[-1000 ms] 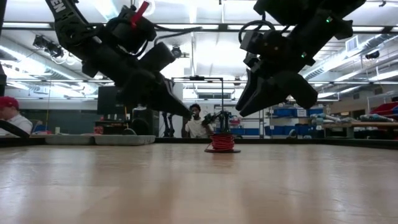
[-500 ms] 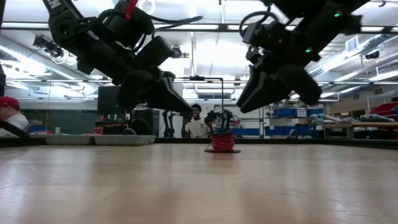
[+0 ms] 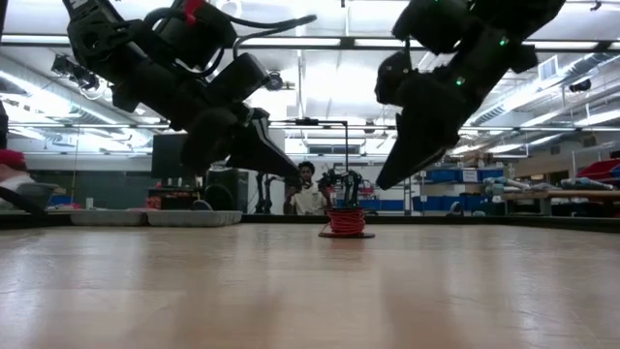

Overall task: Coil cords
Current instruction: Uncoil the red wire from the spool

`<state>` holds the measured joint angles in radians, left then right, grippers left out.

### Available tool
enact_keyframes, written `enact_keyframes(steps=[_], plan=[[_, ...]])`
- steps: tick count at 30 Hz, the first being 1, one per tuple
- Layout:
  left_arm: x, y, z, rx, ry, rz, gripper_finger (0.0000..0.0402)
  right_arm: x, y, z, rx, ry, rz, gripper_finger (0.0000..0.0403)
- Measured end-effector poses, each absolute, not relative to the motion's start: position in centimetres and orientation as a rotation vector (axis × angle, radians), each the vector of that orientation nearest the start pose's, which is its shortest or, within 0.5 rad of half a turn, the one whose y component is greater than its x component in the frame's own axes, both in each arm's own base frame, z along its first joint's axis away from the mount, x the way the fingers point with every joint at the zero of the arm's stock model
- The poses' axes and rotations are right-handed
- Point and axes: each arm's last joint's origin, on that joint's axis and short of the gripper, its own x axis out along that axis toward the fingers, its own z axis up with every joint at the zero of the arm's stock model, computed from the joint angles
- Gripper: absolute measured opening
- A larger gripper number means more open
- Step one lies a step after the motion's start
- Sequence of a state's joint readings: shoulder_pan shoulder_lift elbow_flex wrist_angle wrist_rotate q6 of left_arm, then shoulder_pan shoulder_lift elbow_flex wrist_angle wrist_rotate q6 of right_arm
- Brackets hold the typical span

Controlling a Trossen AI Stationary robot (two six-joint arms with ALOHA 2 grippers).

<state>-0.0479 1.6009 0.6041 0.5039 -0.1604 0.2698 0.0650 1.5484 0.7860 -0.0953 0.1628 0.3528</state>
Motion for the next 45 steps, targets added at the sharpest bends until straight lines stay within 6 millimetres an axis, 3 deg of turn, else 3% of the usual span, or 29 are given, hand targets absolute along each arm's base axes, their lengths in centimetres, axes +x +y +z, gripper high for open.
enact_keyframes(steps=[12,18,24,32,45], plan=[[29.2,-1.1,14.1,0.227,0.587,-0.002,0.0,28.6,-3.2,15.5,0.663,0.781,-0.028,0.0114],[29.1,-1.1,14.0,0.248,0.598,-0.009,0.0,27.9,-4.9,14.7,0.793,0.792,-0.116,0.0114],[29.6,-1.1,13.4,0.274,0.577,-0.011,0.0,27.9,-6.1,15.1,0.823,0.735,-0.111,0.0114],[30.5,-1.1,11.3,0.286,0.566,0.021,0.0,27.6,-6.2,14.7,0.817,0.776,-0.13,0.0114],[31.0,-0.8,11.2,0.358,0.505,0.043,0.0,27.7,-6.3,14.8,0.811,0.753,-0.158,0.0144]])
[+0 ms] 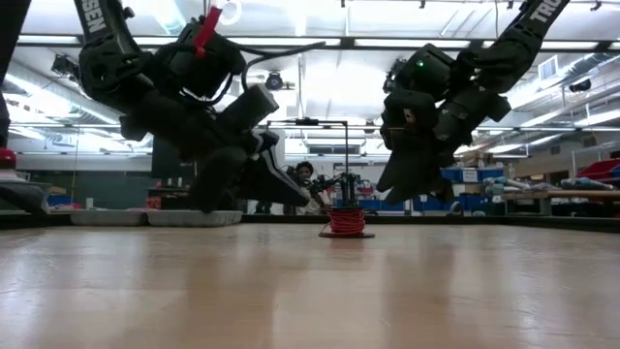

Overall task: Coil cords
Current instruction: Uncoil the red wire from the spool

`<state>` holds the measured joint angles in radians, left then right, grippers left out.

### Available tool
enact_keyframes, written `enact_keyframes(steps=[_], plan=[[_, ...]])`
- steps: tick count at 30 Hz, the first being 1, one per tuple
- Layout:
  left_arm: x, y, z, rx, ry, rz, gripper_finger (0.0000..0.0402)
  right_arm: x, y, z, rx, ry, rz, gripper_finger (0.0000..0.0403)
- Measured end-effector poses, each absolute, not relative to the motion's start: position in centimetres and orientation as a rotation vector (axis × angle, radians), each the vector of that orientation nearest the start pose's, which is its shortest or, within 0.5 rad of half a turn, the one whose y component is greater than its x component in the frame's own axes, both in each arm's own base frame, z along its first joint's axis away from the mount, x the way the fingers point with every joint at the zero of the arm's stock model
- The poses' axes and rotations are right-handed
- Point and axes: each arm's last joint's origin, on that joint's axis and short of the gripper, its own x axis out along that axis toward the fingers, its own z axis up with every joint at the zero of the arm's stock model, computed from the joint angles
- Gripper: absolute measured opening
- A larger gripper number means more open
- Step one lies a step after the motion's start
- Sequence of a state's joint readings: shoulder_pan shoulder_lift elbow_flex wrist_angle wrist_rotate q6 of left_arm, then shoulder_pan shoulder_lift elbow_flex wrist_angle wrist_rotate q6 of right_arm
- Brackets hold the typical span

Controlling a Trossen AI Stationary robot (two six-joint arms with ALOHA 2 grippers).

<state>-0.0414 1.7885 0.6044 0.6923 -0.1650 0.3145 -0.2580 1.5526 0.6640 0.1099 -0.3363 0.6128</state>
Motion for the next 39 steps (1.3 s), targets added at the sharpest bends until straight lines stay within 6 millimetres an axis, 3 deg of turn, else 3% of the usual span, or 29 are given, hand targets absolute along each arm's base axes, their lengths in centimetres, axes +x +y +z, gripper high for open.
enact_keyframes(steps=[3,12,21,33,39], plan=[[31.0,-0.7,10.5,0.36,0.524,0.045,0.0,27.9,-5.8,15.0,0.812,0.743,-0.111,0.0149],[31.0,-0.7,10.3,0.442,0.545,0.104,0.0018,28.0,-3.9,14.5,0.544,0.802,-0.119,0.0155],[31.9,-0.9,11.1,0.419,0.499,0.084,0.0082,27.9,-5.1,14.8,0.712,0.772,-0.126,0.0177],[32.5,-1.2,11.4,0.416,0.543,0.059,0.0085,28.2,-4.8,14.9,0.842,0.753,-0.142,0.0175],[32.5,-1.0,11.3,0.443,0.556,0.09,0.0085,29.0,-4.4,13.6,0.887,0.793,-0.142,0.0175]])
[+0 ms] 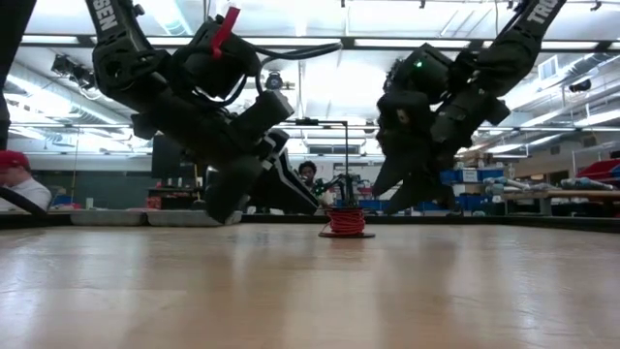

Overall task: Coil cords
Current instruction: Uncoil the red wire from the spool

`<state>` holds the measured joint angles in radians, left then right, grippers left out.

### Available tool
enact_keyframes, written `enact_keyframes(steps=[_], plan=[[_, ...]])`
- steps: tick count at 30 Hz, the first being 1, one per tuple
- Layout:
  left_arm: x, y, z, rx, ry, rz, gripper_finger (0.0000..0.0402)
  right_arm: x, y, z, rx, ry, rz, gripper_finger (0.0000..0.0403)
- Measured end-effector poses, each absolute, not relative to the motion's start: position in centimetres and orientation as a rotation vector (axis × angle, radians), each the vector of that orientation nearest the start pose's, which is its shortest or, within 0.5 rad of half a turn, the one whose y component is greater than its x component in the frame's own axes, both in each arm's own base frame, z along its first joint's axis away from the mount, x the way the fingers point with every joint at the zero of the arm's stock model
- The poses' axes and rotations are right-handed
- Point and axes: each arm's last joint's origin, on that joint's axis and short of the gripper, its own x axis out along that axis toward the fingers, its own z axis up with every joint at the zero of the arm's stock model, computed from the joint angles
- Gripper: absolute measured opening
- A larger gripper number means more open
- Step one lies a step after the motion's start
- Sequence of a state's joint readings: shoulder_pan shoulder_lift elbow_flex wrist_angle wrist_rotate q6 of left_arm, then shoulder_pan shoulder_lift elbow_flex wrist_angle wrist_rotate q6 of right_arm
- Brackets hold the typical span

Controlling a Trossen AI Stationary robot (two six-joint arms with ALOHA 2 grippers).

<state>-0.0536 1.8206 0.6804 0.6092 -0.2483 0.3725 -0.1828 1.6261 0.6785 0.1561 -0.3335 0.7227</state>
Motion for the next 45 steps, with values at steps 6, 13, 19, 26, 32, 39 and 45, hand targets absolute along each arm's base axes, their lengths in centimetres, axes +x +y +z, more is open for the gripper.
enact_keyframes(steps=[6,13,19,26,32,39,45], plan=[[32.4,-0.9,11.2,0.459,0.573,0.131,0.0085,29.4,-4.6,13.0,0.886,0.782,-0.147,0.0175],[32.3,-0.7,11.0,0.48,0.599,0.177,0.0085,29.7,-5.5,13.2,0.917,0.722,-0.143,0.0174],[32.3,-0.7,11.0,0.485,0.599,0.201,0.0085,30.1,-5.6,12.9,0.956,0.702,-0.126,0.0174],[32.3,-0.6,11.0,0.482,0.598,0.207,0.0085,30.7,-5.4,11.7,0.98,0.7,-0.095,0.0165],[32.3,-0.6,11.0,0.475,0.599,0.209,0.0085,30.9,-5.5,11.5,0.954,0.678,-0.095,0.0142],[32.3,-0.6,11.0,0.465,0.597,0.212,0.0085,30.9,-5.5,11.7,0.909,0.671,-0.065,0.0053],[32.1,-0.8,10.8,0.476,0.63,0.195,0.0085,31.1,-5.5,12.0,0.882,0.654,-0.032,0.0011]])
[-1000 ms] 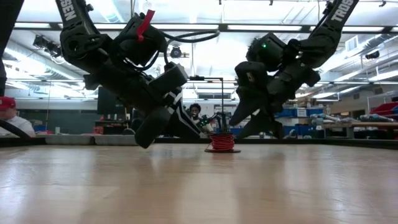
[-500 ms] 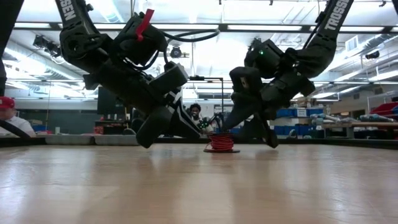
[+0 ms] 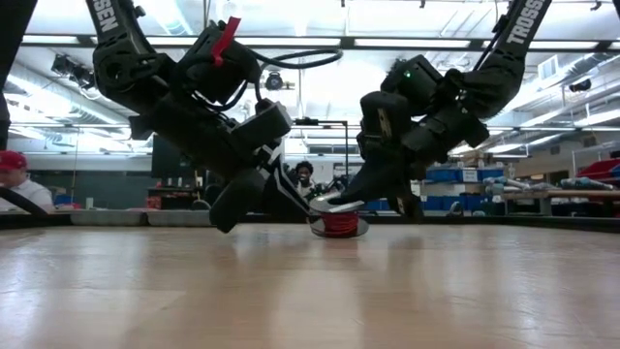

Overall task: Coil cords
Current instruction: Uncoil the red wire from the spool

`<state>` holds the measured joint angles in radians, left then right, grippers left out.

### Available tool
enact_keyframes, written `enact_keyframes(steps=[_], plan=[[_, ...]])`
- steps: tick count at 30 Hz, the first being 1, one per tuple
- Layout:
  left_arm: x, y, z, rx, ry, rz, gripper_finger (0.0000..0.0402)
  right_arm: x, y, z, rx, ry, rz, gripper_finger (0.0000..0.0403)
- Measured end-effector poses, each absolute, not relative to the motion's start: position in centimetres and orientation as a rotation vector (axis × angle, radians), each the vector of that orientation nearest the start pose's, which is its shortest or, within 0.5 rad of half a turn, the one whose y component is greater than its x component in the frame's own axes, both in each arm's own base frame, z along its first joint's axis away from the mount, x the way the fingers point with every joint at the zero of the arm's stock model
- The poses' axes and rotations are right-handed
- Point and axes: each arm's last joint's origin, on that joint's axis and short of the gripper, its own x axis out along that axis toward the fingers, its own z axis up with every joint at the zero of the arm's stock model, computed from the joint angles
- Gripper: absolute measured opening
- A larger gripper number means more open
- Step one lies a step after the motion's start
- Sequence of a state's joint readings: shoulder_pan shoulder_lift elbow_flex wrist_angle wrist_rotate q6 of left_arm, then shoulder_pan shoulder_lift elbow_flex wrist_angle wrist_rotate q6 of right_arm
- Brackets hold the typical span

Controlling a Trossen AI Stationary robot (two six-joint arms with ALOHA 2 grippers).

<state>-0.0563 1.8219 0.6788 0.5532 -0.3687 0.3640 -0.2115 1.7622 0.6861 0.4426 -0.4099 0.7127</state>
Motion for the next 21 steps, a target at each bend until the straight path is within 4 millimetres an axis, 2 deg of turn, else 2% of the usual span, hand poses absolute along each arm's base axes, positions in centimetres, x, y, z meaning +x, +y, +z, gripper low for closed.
enact_keyframes(steps=[10,21], plan=[[31.2,-0.7,13.0,0.479,0.646,0.19,0.0085,31.0,-5.6,12.1,0.858,0.655,-0.016,0.0003],[30.0,-0.5,15.4,0.427,0.664,0.221,0.0085,30.2,-5.8,15.1,0.726,0.57,0.009,0.0001]])
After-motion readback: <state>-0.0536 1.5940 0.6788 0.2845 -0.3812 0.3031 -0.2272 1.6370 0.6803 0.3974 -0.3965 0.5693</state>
